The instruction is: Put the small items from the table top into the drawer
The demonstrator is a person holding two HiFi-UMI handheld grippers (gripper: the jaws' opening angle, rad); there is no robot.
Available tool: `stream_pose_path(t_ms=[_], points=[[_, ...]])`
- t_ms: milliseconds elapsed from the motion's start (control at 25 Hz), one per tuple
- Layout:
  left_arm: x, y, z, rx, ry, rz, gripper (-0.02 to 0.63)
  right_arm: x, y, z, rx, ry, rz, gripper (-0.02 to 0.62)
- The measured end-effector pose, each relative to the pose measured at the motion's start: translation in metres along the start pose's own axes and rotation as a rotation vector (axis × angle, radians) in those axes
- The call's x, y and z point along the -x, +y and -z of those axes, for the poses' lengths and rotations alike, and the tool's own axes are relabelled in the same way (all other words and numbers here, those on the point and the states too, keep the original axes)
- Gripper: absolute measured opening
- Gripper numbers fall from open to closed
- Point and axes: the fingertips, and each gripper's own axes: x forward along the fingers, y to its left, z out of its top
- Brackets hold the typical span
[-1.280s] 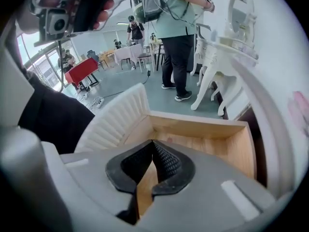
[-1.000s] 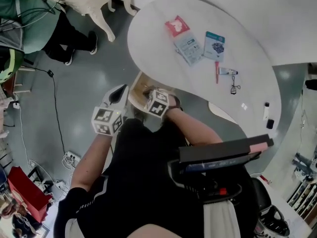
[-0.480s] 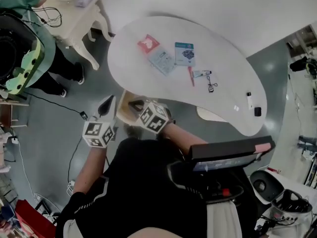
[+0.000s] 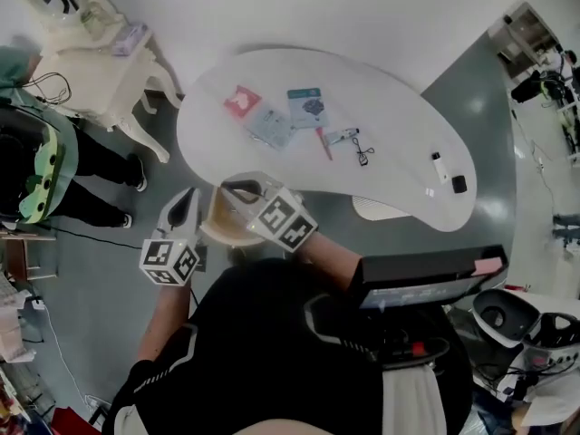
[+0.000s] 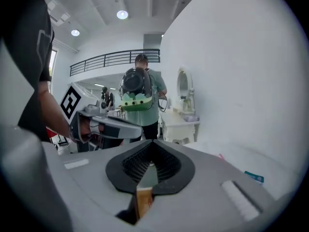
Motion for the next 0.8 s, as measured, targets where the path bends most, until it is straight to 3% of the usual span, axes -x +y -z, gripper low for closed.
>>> stream_pose_path(t_ms=[280,800], points=[[0.000,-0.008,-0.030,-0.005,-0.067,0.032,-0.002,0.037,-0.017,-0.044,-0.020,-0.148,0.093,0.002],[-0.006,-0.021,-0.052,-0.044,-0.106,0.061,-0.002,0.050,-0.032,-0.053,-0.008,-0.199,0.156,0.000]])
